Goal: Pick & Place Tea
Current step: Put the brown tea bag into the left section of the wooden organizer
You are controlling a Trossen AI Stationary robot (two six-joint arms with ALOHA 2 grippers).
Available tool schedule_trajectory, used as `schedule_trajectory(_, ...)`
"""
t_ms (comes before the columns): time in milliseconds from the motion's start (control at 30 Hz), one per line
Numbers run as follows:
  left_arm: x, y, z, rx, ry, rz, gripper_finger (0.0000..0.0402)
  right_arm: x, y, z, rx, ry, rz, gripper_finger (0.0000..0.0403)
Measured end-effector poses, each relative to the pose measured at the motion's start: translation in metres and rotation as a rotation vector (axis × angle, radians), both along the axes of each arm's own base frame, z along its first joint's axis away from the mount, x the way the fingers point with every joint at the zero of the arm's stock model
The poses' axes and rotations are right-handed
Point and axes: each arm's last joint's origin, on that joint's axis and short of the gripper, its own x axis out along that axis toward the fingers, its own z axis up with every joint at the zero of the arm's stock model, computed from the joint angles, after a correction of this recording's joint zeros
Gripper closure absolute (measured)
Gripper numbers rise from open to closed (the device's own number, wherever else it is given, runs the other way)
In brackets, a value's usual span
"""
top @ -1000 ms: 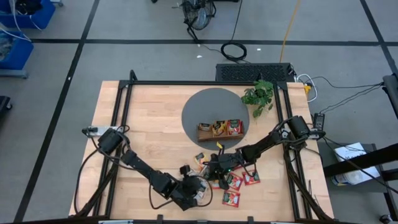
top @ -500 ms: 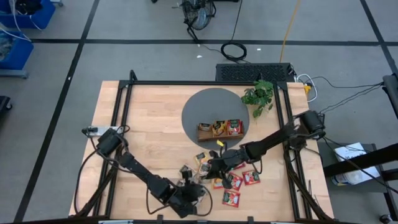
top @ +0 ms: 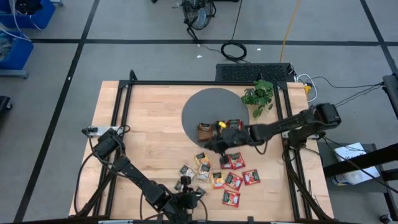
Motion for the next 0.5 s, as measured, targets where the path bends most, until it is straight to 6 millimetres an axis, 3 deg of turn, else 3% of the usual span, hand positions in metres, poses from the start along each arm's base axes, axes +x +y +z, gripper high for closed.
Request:
schedule_trajectory(233,-0.002,0.002,-0.002,-0.001,0.024,0.02,0.0332,0.002,-0.049,-0.005,-0.033,0.039,-0.126,0.0402)
schedule_trajectory(500,-0.004,0.002,-0.003,0.009,0.036,0.018,0.0332,0.002,-0.065,-0.014,-0.044,0.094,-0.091,0.0403)
